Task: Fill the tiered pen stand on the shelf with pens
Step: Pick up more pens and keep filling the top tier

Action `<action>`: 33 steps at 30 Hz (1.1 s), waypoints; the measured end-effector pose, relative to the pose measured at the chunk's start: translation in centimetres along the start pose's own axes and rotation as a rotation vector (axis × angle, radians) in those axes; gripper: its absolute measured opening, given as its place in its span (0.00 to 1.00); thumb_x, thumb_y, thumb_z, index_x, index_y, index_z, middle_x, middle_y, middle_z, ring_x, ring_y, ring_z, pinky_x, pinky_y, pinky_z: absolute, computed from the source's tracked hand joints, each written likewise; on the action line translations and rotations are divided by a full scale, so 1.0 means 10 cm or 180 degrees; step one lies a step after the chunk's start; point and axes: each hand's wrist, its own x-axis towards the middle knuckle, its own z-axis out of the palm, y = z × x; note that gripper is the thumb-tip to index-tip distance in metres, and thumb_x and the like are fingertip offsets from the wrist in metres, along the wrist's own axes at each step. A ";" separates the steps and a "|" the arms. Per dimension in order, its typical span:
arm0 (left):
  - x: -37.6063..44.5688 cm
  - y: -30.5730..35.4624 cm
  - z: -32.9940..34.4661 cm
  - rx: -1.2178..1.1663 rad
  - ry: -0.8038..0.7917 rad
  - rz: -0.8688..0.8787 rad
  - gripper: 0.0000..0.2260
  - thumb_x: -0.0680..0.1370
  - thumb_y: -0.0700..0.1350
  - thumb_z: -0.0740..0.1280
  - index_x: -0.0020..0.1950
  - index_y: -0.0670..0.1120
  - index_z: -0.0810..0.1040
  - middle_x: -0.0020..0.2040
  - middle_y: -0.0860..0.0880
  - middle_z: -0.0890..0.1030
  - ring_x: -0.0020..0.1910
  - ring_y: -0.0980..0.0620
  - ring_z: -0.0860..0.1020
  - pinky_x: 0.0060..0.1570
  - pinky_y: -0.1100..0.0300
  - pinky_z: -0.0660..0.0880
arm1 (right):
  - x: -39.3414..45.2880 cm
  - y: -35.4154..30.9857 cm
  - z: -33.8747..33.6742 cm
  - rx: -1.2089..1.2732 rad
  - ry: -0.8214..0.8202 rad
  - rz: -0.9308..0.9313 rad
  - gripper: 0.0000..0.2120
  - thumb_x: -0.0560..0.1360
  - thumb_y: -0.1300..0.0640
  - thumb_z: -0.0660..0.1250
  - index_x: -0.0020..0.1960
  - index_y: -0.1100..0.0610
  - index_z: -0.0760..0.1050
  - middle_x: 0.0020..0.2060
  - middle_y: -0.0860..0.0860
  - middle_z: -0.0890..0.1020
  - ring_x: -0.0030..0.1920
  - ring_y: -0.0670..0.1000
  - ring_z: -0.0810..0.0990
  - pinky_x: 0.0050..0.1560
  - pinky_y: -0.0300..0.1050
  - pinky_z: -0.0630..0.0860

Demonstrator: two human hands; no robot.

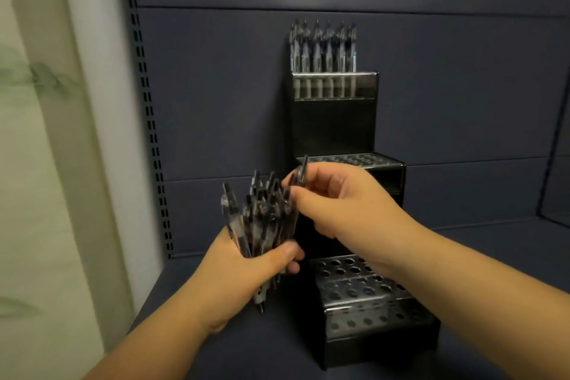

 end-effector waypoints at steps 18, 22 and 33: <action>0.82 -0.10 0.24 -0.0086 0.2242 -0.0401 0.08 0.76 0.43 0.73 0.52 0.44 0.78 0.33 0.48 0.80 0.35 0.49 0.79 0.39 0.51 0.77 | 0.44 -0.49 -1.29 0.0176 0.1142 -0.1052 0.05 0.82 0.59 0.66 0.53 0.52 0.80 0.44 0.51 0.88 0.47 0.51 0.87 0.42 0.43 0.83; 0.81 -0.29 0.32 0.0323 0.2550 -0.0590 0.07 0.76 0.45 0.73 0.51 0.44 0.79 0.40 0.42 0.84 0.39 0.43 0.82 0.37 0.53 0.75 | 0.71 -0.61 -1.65 0.0055 0.1355 -0.1255 0.04 0.81 0.57 0.67 0.51 0.54 0.81 0.42 0.50 0.87 0.44 0.50 0.87 0.40 0.40 0.81; 0.79 -0.37 0.33 0.1208 0.2319 -0.1095 0.09 0.77 0.51 0.70 0.50 0.47 0.77 0.38 0.42 0.82 0.34 0.42 0.81 0.33 0.57 0.73 | 1.96 -0.87 -1.52 -0.0492 0.0881 -0.1212 0.06 0.80 0.57 0.71 0.47 0.60 0.81 0.39 0.55 0.84 0.37 0.50 0.86 0.41 0.44 0.84</action>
